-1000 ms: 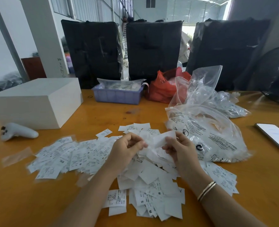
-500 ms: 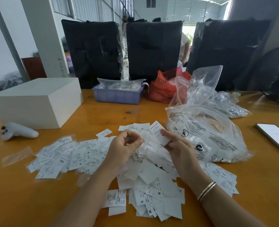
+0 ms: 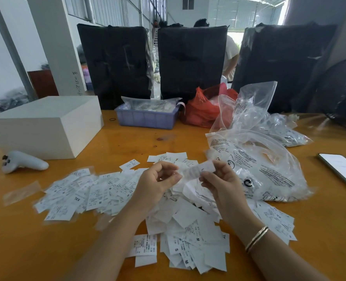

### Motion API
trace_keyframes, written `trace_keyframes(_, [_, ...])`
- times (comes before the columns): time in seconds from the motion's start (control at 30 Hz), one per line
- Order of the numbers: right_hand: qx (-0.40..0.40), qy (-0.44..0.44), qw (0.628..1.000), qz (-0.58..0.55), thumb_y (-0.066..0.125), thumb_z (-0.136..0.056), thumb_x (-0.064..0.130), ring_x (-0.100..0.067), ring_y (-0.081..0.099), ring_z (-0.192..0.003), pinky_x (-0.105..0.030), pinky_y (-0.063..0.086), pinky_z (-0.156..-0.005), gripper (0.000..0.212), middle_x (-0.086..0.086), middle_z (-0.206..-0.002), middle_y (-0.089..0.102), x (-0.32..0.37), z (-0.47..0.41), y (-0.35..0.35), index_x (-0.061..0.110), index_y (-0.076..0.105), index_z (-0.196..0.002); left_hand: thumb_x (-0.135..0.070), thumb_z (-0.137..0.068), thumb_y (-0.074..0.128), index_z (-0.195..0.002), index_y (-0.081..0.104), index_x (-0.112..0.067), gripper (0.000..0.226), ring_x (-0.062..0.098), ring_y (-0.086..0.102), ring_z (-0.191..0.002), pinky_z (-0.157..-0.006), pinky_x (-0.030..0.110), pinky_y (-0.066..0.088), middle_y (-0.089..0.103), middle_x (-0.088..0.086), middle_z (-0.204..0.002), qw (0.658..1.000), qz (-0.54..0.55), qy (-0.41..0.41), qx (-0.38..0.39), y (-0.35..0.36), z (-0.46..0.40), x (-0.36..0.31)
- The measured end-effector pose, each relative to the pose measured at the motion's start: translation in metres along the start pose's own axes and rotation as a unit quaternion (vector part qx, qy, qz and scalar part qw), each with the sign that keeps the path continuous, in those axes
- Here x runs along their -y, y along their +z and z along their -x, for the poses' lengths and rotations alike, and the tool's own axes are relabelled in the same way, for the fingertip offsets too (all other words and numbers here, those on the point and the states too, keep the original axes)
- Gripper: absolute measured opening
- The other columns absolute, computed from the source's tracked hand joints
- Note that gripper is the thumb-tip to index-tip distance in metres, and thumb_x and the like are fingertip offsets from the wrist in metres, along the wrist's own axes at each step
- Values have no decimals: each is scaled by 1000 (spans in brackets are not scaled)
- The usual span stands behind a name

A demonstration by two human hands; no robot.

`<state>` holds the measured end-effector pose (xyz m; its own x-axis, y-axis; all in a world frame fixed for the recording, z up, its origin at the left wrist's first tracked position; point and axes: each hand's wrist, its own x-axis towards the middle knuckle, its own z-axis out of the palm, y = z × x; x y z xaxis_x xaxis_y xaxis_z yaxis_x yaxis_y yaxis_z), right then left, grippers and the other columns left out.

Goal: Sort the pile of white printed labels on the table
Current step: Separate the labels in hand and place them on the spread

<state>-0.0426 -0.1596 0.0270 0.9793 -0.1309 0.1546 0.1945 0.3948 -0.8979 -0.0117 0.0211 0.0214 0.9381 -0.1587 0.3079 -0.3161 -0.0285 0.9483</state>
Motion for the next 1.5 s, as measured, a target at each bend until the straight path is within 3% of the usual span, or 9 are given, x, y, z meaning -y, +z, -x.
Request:
trace_keyframes(0.13, [-3,-19,1000,-12,64,-80,-1,-14,64,-64,-19,53,-59,25,-5,-71,68,2,1,2,21,72,-73,-14,-80,74,-93,67,-27,19,7,68,-81,-70,15,52,71,-11,-80,1000,-15,2,9,-1,1,-1])
trace_keyframes(0.2, [-9,-28,999,-37,67,-76,4,-15,65,-65,-20,54,-60,9,-6,-73,68,3,1,2,13,68,-78,-14,-81,75,-92,67,-29,20,7,67,-81,-72,16,53,71,-10,-81,999,-36,6,12,0,2,-1])
trace_keyframes(0.33, [-24,-35,996,-76,66,-75,8,-18,67,-66,-21,56,-62,15,-12,-77,70,4,0,2,6,61,-89,-16,-82,74,-91,65,-33,22,2,66,-77,-70,12,52,70,-16,-83,996,-91,20,12,2,3,-1])
trace_keyframes(0.5, [-35,-24,997,-67,64,-81,3,-20,69,-68,-21,55,-61,10,-14,-80,71,3,2,2,4,60,-90,-17,-82,74,-91,64,-35,23,1,65,-78,-68,10,50,69,-20,-82,993,-113,29,8,2,4,-3])
trace_keyframes(0.67, [-55,-23,995,-78,61,-85,1,-20,69,-66,-21,55,-59,6,-13,-78,72,4,3,5,6,60,-88,-16,-82,73,-90,64,-35,22,4,65,-79,-73,17,55,69,-17,-81,993,-110,35,-12,-1,3,-4])
trace_keyframes(0.8, [-64,-34,992,-102,61,-84,1,-18,69,-66,-21,55,-59,7,-11,-77,71,7,3,4,7,60,-88,-17,-82,73,-90,64,-34,21,2,64,-78,-70,12,51,68,-16,-77,992,-116,46,-24,-2,3,-5])
trace_keyframes(1.27, [-35,-23,995,92,61,-87,1,-19,69,-69,-22,55,-60,6,-6,-76,71,-1,5,5,6,62,-89,-19,-85,71,-90,65,-36,19,1,66,-80,-73,17,54,71,-15,-83,992,-118,49,-8,-2,4,-8])
trace_keyframes(1.5, [-33,-66,981,181,61,-87,2,-15,68,-63,-20,54,-57,8,0,-74,70,1,7,8,10,62,-87,-19,-91,62,-89,66,-36,18,1,65,-70,-65,17,54,72,-20,-81,990,-130,47,22,-2,4,-9])
